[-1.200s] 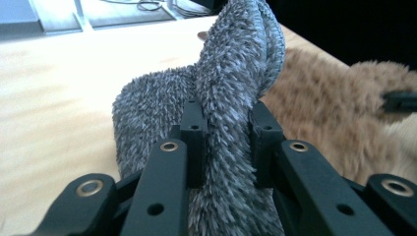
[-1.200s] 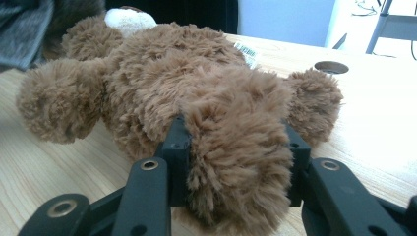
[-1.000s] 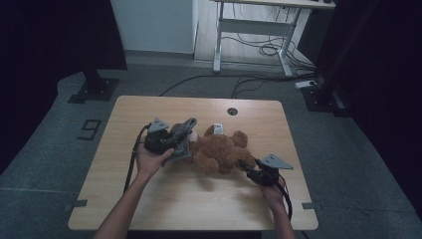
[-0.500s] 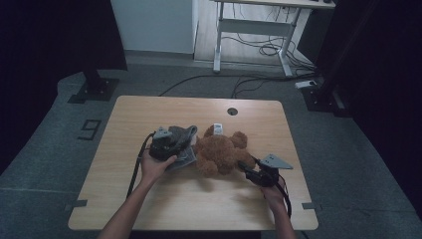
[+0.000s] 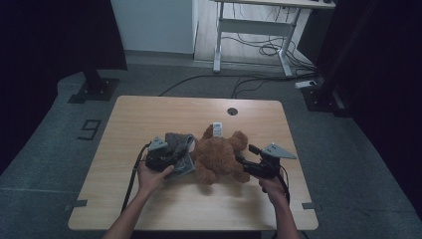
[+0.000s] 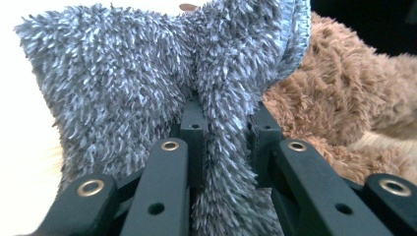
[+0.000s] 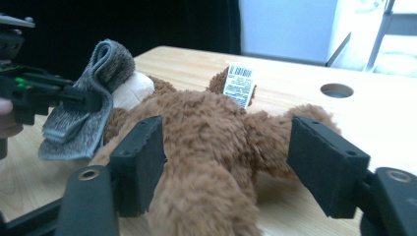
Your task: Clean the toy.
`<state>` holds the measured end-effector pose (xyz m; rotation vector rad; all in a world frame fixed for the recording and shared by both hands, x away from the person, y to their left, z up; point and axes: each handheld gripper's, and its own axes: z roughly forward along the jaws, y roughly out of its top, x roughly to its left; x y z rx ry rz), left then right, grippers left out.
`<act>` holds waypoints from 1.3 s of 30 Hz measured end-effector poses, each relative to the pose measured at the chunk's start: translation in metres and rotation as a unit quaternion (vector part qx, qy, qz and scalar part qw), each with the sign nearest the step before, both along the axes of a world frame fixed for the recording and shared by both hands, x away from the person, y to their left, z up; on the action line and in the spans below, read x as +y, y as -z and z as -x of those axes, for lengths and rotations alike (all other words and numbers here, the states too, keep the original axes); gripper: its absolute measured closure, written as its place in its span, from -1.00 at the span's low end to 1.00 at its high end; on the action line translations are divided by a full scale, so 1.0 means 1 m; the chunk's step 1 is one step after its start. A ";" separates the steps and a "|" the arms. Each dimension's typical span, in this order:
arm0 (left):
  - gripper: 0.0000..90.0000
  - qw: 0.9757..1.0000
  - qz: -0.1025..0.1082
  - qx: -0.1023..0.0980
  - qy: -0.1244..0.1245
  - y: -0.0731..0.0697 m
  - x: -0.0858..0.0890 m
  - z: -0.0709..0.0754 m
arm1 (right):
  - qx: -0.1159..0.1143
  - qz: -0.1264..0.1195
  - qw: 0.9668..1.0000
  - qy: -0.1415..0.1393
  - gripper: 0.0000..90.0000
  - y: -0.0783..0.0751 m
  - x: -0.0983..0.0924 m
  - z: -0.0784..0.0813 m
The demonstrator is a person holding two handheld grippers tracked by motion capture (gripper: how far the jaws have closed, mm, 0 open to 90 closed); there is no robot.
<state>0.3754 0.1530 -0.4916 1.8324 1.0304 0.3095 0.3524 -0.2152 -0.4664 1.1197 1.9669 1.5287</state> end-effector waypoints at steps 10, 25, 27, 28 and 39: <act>0.64 1.000 0.024 0.003 0.000 0.006 0.004 0.006 | 0.087 0.038 0.995 -0.022 -0.49 0.011 0.038 -0.029; 0.62 1.000 0.027 0.014 0.006 -0.004 0.002 0.028 | 0.083 0.062 0.993 -0.062 0.14 0.050 0.042 -0.005; 0.62 1.000 0.027 0.009 0.006 -0.013 -0.001 0.031 | 0.071 0.066 0.993 -0.066 0.21 0.053 0.041 -0.001; 0.62 1.000 0.028 0.001 0.003 -0.018 -0.004 0.033 | 0.067 0.067 0.993 -0.068 0.23 0.054 0.040 0.001; 0.62 0.996 -0.005 -0.040 0.079 -0.044 -0.104 0.031 | 0.038 0.071 0.994 -0.078 0.25 0.063 0.036 0.012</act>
